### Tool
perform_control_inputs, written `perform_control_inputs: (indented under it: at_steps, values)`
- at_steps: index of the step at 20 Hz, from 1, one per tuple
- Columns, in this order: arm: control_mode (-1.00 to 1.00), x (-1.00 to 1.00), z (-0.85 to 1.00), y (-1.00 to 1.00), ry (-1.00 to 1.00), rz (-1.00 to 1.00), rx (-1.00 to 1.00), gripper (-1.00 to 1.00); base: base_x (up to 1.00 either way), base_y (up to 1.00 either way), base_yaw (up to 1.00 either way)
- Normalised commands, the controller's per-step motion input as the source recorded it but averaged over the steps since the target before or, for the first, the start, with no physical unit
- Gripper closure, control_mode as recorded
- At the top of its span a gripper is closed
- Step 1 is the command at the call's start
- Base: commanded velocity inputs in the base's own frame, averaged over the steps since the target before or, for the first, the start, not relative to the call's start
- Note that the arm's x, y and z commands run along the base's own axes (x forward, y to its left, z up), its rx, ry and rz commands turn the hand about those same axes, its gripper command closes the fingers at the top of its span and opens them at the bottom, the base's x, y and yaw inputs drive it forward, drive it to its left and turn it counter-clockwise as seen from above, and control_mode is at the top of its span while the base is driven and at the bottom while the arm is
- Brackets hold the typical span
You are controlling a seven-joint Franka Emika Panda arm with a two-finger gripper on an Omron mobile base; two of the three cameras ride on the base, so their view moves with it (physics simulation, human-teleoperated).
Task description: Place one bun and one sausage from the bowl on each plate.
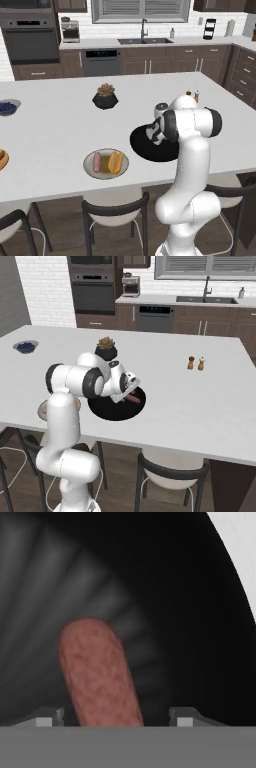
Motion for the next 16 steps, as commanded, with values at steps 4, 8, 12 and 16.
perform_control_inputs:
  at_steps: [4, 8, 12, 16]
  values:
    - [-1.00, -0.13, -0.93, 0.00, -0.03, 0.00, -0.01, 1.00, 0.00, 0.00, 0.00]
    - [-1.00, -0.05, -0.83, 0.00, -0.02, 0.00, 0.00, 1.00, 0.00, 0.00, 0.00]
    - [-1.00, -0.38, 0.02, 0.00, 0.04, -0.01, 0.00, 1.00, 0.00, 0.00, 0.00]
    - [-1.00, -0.77, 0.41, 0.03, 0.05, -0.07, 0.00, 1.00, 0.00, 0.00, 0.00]
